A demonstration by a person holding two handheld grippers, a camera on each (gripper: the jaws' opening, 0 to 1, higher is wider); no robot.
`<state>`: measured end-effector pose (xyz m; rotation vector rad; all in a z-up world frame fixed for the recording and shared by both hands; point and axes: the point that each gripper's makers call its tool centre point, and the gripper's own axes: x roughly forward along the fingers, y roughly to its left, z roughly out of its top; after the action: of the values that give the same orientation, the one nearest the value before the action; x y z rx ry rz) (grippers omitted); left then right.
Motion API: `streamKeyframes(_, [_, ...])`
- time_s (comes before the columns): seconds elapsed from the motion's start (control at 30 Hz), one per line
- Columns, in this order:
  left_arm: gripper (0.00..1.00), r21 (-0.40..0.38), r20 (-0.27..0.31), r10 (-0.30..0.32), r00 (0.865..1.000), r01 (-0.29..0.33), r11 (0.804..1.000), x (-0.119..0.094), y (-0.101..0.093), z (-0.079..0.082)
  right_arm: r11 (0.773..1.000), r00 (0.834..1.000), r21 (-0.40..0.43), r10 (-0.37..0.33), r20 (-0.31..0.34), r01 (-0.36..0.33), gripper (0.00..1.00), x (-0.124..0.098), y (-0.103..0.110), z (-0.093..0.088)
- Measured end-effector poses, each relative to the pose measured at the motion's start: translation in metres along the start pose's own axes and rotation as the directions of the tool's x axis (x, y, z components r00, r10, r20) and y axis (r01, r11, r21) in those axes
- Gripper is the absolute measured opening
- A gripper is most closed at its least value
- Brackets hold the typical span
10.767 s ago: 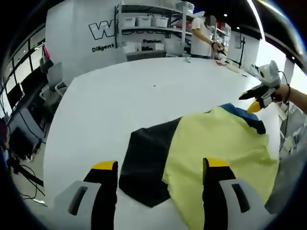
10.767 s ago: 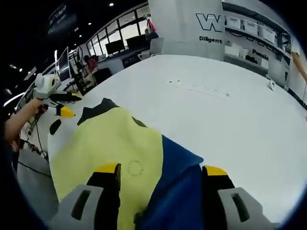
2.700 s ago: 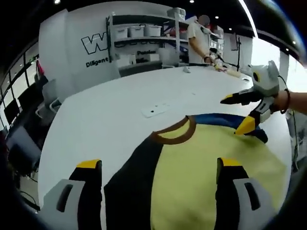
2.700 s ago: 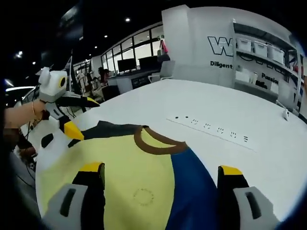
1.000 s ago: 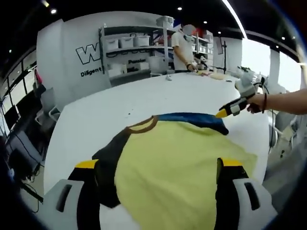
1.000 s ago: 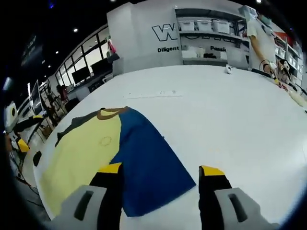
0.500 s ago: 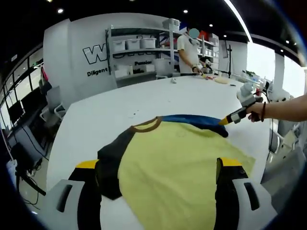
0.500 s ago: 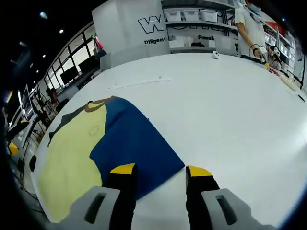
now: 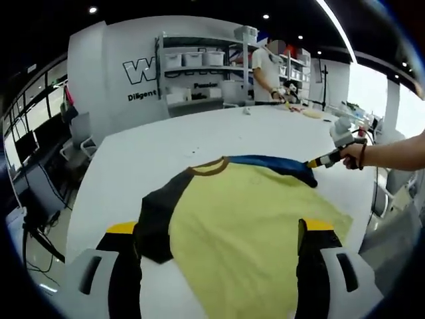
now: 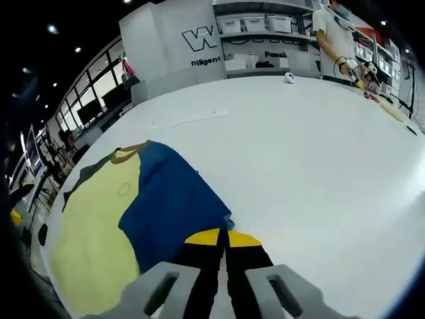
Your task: Fold the garment on the visible template until the final outline fits inside the template.
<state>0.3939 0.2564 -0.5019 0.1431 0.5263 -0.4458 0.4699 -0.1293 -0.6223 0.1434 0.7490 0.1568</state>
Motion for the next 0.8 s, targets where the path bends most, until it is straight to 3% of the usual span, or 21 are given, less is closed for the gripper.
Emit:
streamKeyframes(0.17, [0.96, -0.016, 0.002, 0.000, 1.000, 0.000, 1.000, -0.002, 0.002, 0.000, 0.994, 0.993, -0.066, 0.088, 0.073, -0.083, 0.00, -0.005, 0.033, 0.026])
streamKeyframes(0.3, [0.96, -0.028, -0.001, -0.003, 1.000, 0.003, 1.000, -0.004, 0.003, -0.002, 0.981, 0.979, -0.116, 0.167, 0.120, -0.154, 0.00, -0.010, 0.067, 0.045])
streamKeyframes(0.47, [0.95, -0.038, 0.000, 0.002, 1.000, -0.002, 0.999, -0.007, 0.005, -0.004, 0.941, 0.941, -0.187, 0.310, 0.139, -0.282, 0.00, -0.016, 0.131, 0.059])
streamKeyframes(0.57, [0.95, -0.044, -0.003, 0.004, 1.000, -0.005, 0.999, -0.008, 0.006, -0.006, 0.914, 0.925, -0.230, 0.366, 0.107, -0.335, 0.00, -0.014, 0.165, 0.053])
streamKeyframes(0.73, [0.94, -0.057, -0.008, 0.009, 1.000, -0.009, 0.998, -0.011, 0.007, -0.010, 0.858, 0.903, -0.308, 0.429, -0.011, -0.411, 0.00, -0.002, 0.217, 0.014])
streamKeyframes(0.8, [0.94, -0.063, -0.008, 0.009, 1.000, -0.009, 0.998, -0.012, 0.008, -0.011, 0.848, 0.899, -0.318, 0.436, -0.036, -0.424, 0.00, 0.003, 0.226, 0.003])
